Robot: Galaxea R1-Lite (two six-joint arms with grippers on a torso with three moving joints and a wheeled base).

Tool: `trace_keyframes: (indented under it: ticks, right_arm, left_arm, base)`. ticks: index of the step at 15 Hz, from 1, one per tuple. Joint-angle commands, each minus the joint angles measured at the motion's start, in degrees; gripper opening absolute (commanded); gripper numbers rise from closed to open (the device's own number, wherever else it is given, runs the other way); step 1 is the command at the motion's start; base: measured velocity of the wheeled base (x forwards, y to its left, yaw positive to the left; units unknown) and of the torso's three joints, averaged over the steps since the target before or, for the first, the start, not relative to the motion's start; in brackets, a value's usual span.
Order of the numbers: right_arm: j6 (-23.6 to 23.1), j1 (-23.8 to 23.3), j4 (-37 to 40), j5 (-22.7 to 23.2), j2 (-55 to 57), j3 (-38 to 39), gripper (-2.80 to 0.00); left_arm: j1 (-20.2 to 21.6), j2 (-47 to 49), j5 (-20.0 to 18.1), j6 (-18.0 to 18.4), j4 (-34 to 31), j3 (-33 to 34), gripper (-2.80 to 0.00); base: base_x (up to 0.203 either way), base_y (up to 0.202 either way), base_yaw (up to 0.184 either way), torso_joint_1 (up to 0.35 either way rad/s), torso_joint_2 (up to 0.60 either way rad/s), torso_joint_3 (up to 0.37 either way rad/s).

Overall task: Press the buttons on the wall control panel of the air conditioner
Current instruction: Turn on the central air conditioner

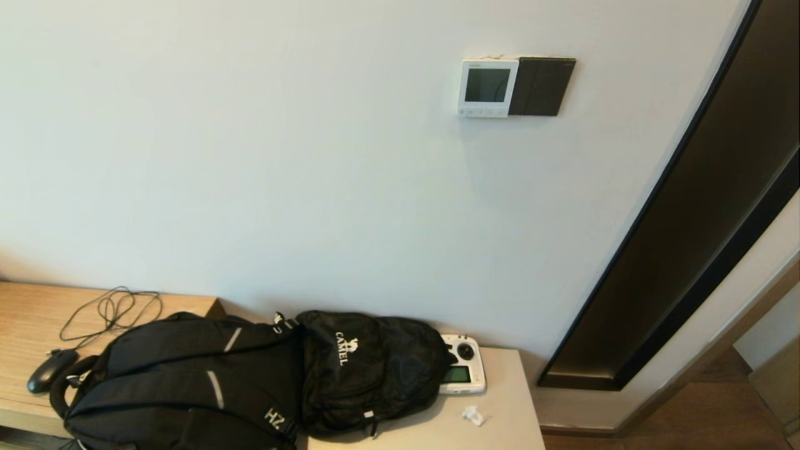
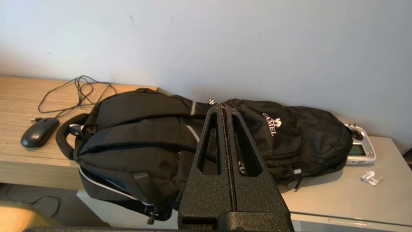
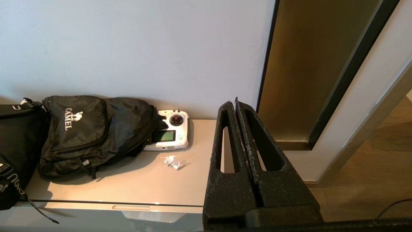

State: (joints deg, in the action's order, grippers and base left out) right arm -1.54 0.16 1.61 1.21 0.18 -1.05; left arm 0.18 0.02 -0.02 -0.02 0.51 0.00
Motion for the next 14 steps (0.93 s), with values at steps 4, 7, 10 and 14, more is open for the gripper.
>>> trace_keyframes:
  ticks: [4, 7, 10, 14]
  right_arm:
    - [0.0, 0.0, 0.0, 0.0, 0.0, 0.0, -2.80]
    - [0.0, 0.0, 0.1, 0.0, -0.1, -0.1, -2.80]
    - [-0.1, -0.1, 0.1, -0.2, -0.1, -0.1, -2.80]
    - [-1.4, 0.0, 0.3, -1.3, -0.1, -4.4, -2.80]
  left_arm:
    - [0.1, 0.0, -0.1, 0.0, 0.0, 0.0, -2.80]
    - [0.0, 0.0, -0.1, 0.0, 0.0, 0.0, -2.80]
    - [0.0, 0.0, -0.1, -0.1, 0.0, 0.0, -2.80]
    - [0.0, -0.1, 0.0, -0.1, 0.0, 0.0, -2.80]
  base:
    - [0.000, 0.000, 0.000, 0.000, 0.00, 0.000]
    - [0.000, 0.000, 0.000, 0.000, 0.00, 0.000]
    - [0.000, 0.000, 0.000, 0.000, 0.00, 0.000]
    - [0.000, 0.000, 0.000, 0.000, 0.00, 0.000]
